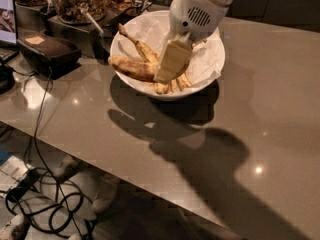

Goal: Pick banana from white bowl

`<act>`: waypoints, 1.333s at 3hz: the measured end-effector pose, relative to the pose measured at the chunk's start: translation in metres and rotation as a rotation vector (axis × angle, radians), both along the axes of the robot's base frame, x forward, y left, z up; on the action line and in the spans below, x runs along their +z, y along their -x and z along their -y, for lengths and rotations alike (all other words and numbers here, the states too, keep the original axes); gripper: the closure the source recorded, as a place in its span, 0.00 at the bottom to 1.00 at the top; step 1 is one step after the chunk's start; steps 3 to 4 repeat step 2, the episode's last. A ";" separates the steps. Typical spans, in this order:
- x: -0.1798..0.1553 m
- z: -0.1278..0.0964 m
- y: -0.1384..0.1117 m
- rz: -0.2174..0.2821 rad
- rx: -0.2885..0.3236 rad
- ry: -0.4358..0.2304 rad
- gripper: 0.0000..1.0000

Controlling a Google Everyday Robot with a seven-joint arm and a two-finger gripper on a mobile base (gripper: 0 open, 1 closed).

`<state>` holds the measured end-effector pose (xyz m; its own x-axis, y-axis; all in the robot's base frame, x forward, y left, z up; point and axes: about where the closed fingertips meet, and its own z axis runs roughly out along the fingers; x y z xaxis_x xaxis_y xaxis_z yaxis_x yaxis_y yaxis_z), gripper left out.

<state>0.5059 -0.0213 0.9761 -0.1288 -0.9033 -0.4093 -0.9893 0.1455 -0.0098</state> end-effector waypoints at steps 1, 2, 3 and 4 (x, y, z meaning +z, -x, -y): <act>0.005 -0.041 0.002 0.019 0.014 0.029 1.00; 0.005 -0.041 0.002 0.019 0.015 0.029 1.00; 0.005 -0.041 0.002 0.019 0.015 0.029 1.00; 0.005 -0.041 0.002 0.019 0.015 0.029 1.00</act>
Offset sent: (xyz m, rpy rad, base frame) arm -0.0053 0.0571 0.0107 -0.0589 -0.0274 0.0356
